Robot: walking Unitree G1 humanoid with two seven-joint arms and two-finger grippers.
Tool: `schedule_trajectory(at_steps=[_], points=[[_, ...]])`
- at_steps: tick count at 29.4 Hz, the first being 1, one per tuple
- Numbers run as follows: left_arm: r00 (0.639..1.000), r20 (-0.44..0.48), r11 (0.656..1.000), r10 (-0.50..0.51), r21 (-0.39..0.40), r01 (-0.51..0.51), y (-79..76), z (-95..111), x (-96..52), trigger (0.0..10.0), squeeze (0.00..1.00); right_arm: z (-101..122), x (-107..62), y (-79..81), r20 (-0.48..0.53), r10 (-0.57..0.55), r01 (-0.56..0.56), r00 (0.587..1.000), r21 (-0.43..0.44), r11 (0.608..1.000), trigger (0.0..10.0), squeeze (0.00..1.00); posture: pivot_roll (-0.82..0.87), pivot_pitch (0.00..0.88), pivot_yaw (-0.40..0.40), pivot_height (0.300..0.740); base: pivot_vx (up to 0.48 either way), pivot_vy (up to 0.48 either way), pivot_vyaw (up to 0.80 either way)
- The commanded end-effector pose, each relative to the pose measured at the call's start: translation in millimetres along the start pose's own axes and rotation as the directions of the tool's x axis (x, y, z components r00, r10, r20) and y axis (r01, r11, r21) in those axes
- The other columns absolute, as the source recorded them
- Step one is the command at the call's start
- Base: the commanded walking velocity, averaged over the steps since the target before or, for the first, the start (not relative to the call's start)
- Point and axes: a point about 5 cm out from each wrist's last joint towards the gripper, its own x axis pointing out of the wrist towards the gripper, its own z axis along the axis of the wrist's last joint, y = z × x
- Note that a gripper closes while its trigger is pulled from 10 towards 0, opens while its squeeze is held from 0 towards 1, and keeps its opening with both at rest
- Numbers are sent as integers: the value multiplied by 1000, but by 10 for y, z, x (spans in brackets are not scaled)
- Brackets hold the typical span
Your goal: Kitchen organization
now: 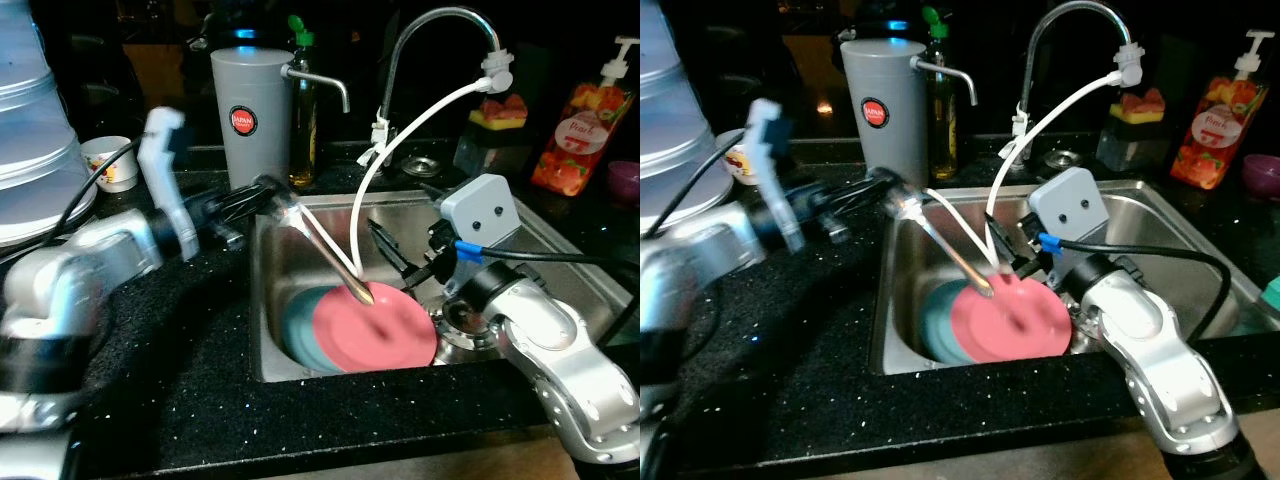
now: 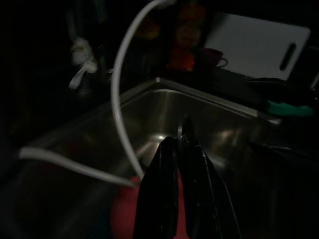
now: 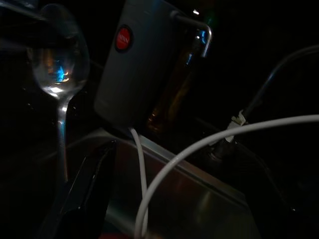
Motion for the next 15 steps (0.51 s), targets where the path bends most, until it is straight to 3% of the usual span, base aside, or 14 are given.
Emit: schedule_trajectory(at_steps=[1, 6, 15], points=[[999, 17, 996, -31, 82, 30, -42, 42, 128, 10000, 0, 31, -27, 65, 13, 34, -34, 999, -7, 999, 10000, 0, 29, 96, 38, 740, 0, 0, 0], [994, 47, 983, -103, 160, 94, -163, 106, 343, 10000, 0, 25, -78, 137, 18, 59, -60, 998, 45, 997, 10000, 0, 3, 83, 61, 740, 0, 0, 0], [966, 110, 960, -234, 181, 212, -398, 155, 517, 10000, 0, -52, -85, 154, -6, 20, -20, 1000, 69, 997, 10000, 0, -7, 79, 71, 740, 0, 0, 0]])
